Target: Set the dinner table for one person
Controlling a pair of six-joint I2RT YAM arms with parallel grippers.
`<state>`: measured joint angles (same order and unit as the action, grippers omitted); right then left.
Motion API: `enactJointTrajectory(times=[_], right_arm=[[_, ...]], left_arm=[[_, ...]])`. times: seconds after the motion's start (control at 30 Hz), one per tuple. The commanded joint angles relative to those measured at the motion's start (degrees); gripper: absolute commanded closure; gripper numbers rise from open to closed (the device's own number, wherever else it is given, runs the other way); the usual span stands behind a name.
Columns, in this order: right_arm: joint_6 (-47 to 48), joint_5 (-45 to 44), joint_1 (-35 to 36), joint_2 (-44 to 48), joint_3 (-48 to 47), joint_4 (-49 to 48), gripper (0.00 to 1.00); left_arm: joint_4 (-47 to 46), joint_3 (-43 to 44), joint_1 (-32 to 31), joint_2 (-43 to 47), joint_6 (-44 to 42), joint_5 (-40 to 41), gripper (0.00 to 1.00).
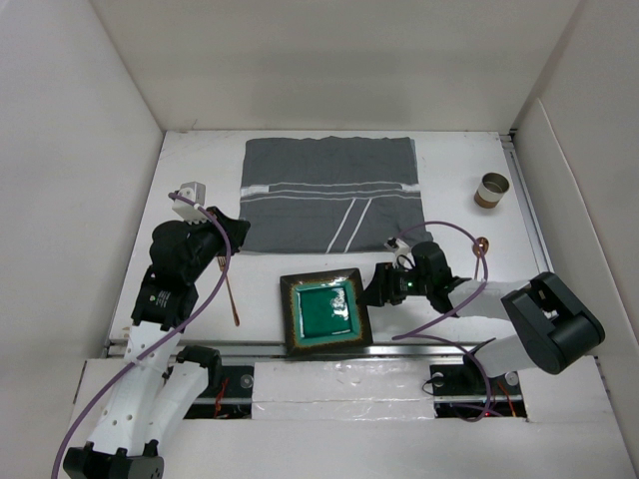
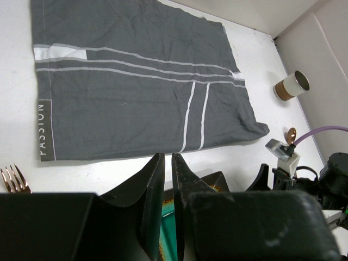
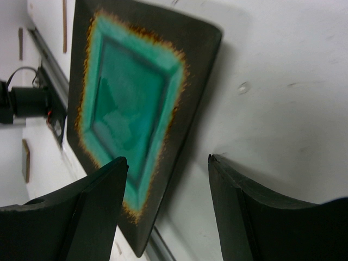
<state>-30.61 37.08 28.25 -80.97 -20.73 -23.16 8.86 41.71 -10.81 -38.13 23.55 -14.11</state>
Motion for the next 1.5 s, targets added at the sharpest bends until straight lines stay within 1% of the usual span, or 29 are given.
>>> enactJointTrajectory(times=[0.0, 0.1, 0.13, 0.17, 0.23, 0.27, 0.3, 0.33, 0.37, 0.4, 0.43, 0.47, 0.5, 0.53, 0.57, 0.63, 0.67, 0.73, 0.77, 0.8, 0.83, 0.87, 0.9, 0.93, 0.97, 1.03, 1.13, 1.23, 1.47], right_arm=[[-2.0, 0.5, 1.8, -1.6, 2.0, -5.6, 0.34], [-4.5, -0.7, 3.2, -4.3, 2.3, -10.0, 0.36], [-5.9, -0.9, 3.9, -6.7, 2.2, -11.3, 0.37], [-7.1, -1.0, 4.6, -8.1, 2.4, -15.1, 0.42], [-10.9, -1.0, 5.2, -13.0, 3.2, -19.8, 0.45], [-12.6, -0.4, 5.2, -16.8, 3.4, -26.9, 0.52], [-12.6, 0.1, 5.2, -16.9, 3.4, -26.9, 0.52], [-14.8, 1.0, 5.2, -18.9, 3.5, -29.4, 0.56], [-16.5, 1.8, 5.2, -22.7, 4.1, -36.6, 0.71], [-18.5, 3.5, 5.2, -24.5, 4.6, -41.2, 0.82], [-23.0, 4.4, 5.2, -26.3, 5.2, -45.7, 0.9], [-25.6, 5.0, 5.2, -29.0, 5.7, -55.0, 1.0], [-27.9, 6.1, 5.2, -30.4, 5.5, -59.2, 1.0], [-32.4, 6.8, 5.2, -31.3, 5.2, -63.0, 1.0], [-35.2, 7.1, 4.7, -32.1, 4.6, -69.9, 1.0], [-42.5, 7.2, 4.7, -32.6, 1.9, -75.8, 1.0], [-44.1, 7.2, 4.7, -32.1, 0.5, -77.7, 1.0], [-43.4, 7.6, 6.4, -27.9, -5.1, -74.1, 1.0], [-41.6, 7.6, 7.1, -25.7, -7.1, -64.6, 1.0], [-38.8, 6.3, 7.9, -23.0, -9.2, -57.5, 1.0], [-30.4, 4.9, 8.7, -16.3, -13.6, -49.6, 1.0], [-24.8, 2.9, 10.7, -12.8, -16.2, -30.6, 1.0], [-19.9, -2.2, 11.5, -9.6, -19.1, -21.0, 1.0], [-11.7, -5.1, 12.1, -4.8, -24.5, -13.3, 1.0], [-9.3, -6.9, 12.1, -2.8, -26.3, -4.9, 1.0], [-8.0, -8.4, 10.2, -0.4, -28.2, -2.3, 1.0], [-7.5, -5.9, 4.9, -0.4, -31.8, -0.8, 1.0], [-7.8, -4.1, 1.1, -4.0, -35.6, -0.1, 1.0], [-12.9, -1.7, -4.9, -12.8, -42.5, -6.5, 1.0]], left_arm=[[-1.8, 1.4, -0.2, -0.1, -0.5, 0.3, 0.91], [-1.9, 1.4, -0.2, 0.2, -0.5, -0.2, 0.91], [-2.0, 1.4, -0.2, 0.3, -0.4, -0.2, 0.91], [-2.0, 1.5, -0.2, 0.2, -0.5, 0.0, 0.91], [-1.9, 1.5, -0.2, -0.1, -0.5, 0.0, 0.91], [-1.9, 1.3, -0.2, 0.6, -0.6, -0.3, 0.91], [-1.9, 1.3, -0.2, 0.6, -0.6, -0.3, 0.91], [-1.8, 1.4, -0.2, 0.9, -0.6, -0.2, 0.91], [-1.8, 1.4, -0.2, 0.9, -0.6, 0.3, 0.91], [-1.7, 1.5, -0.2, 0.7, -0.6, 0.3, 0.91], [-1.6, 1.5, -0.2, 0.6, -0.8, 0.3, 0.91], [-1.6, 1.4, -0.2, 0.9, -0.7, 0.0, 0.91], [-1.7, 1.4, -0.2, 1.0, -0.7, -0.2, 0.91], [-1.9, 1.3, -0.2, 1.2, -0.6, -0.4, 0.91], [-1.8, 1.4, -0.2, 1.0, -0.5, -0.2, 0.91], [-1.8, 1.7, -0.2, 0.6, -0.7, 0.0, 0.91], [-1.8, 1.6, -0.2, 0.4, -0.7, -0.3, 0.91], [-1.9, 1.4, -0.2, 0.8, -0.7, -0.4, 0.91], [-1.8, 1.5, -0.2, 0.9, -0.7, 0.3, 0.91], [-1.6, 1.7, -0.2, 0.9, -0.6, 0.8, 0.91], [-1.3, 2.0, -0.2, 0.8, -0.8, 1.0, 0.91], [-1.3, 2.1, -0.2, 0.9, -0.8, 1.4, 0.91], [-1.2, 2.0, -0.2, 1.1, -0.8, 1.3, 0.92], [-1.2, 1.8, -0.2, 1.6, -0.8, 1.3, 0.92], [-1.2, 1.7, -0.2, 1.8, -0.8, 1.3, 0.92], [-1.1, 2.0, -0.2, 1.7, -0.8, 1.3, 0.92], [-1.2, 1.8, -0.2, 1.8, -0.8, 0.8, 0.92], [-0.4, 2.5, -0.2, 2.0, -0.8, 2.1, 0.92], [0.8, 3.5, -0.2, 2.5, -0.3, 5.7, 0.95]])
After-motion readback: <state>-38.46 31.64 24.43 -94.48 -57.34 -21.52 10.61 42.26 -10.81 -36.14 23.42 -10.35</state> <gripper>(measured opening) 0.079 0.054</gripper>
